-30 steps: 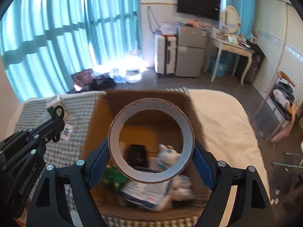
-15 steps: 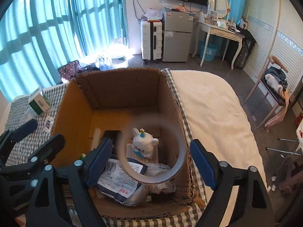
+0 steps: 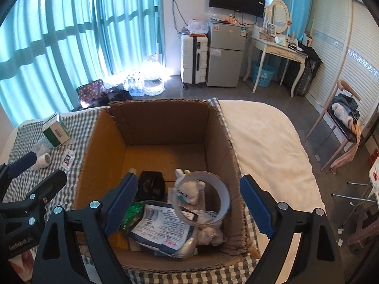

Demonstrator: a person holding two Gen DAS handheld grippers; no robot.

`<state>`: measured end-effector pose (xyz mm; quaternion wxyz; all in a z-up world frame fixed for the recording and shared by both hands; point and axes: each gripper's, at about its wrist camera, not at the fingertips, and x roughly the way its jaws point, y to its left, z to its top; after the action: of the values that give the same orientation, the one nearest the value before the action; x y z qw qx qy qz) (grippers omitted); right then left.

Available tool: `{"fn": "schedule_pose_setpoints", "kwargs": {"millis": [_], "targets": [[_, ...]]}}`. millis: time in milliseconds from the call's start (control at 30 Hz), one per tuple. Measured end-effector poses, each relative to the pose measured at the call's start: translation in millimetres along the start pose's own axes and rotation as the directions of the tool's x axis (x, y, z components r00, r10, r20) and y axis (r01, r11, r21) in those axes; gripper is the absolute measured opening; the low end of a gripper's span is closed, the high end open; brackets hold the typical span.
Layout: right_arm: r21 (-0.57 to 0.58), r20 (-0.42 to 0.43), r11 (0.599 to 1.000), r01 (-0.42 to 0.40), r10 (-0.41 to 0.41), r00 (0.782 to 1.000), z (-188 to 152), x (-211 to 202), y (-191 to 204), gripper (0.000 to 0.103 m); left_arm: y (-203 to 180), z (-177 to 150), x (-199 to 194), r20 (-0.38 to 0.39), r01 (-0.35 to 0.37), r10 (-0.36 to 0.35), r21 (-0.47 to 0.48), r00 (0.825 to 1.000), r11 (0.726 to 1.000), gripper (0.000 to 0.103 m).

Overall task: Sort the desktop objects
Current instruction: 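Move both tools back over the remaining items on the bed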

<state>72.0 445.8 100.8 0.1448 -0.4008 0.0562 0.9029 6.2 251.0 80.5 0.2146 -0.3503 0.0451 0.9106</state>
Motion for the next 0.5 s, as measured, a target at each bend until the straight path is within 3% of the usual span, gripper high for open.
{"fn": "schedule_pose_setpoints", "kwargs": {"millis": [267, 400, 500], "targets": [[-0.04, 0.019, 0.997, -0.07, 0.071, 0.997, -1.5, -7.9, 37.7, 0.088, 79.5, -19.3, -17.1, -0.014, -0.13, 0.129, -0.132, 0.992, 0.983, 0.097], [-0.059, 0.031, 0.987, -0.15, 0.152, 0.988, -2.3, -10.2, 65.2, 0.088, 133.4, -34.4, -28.6, -0.039, -0.223, 0.22, -0.222, 0.975, 0.949, 0.097], [-0.073, 0.023, 0.973, -0.219, 0.221, 0.975, -1.2, -7.2, 94.0, 0.088, 168.1, -43.8, -39.2, -0.064, -0.309, 0.303, -0.241, 0.951, 0.92, 0.098]]}}
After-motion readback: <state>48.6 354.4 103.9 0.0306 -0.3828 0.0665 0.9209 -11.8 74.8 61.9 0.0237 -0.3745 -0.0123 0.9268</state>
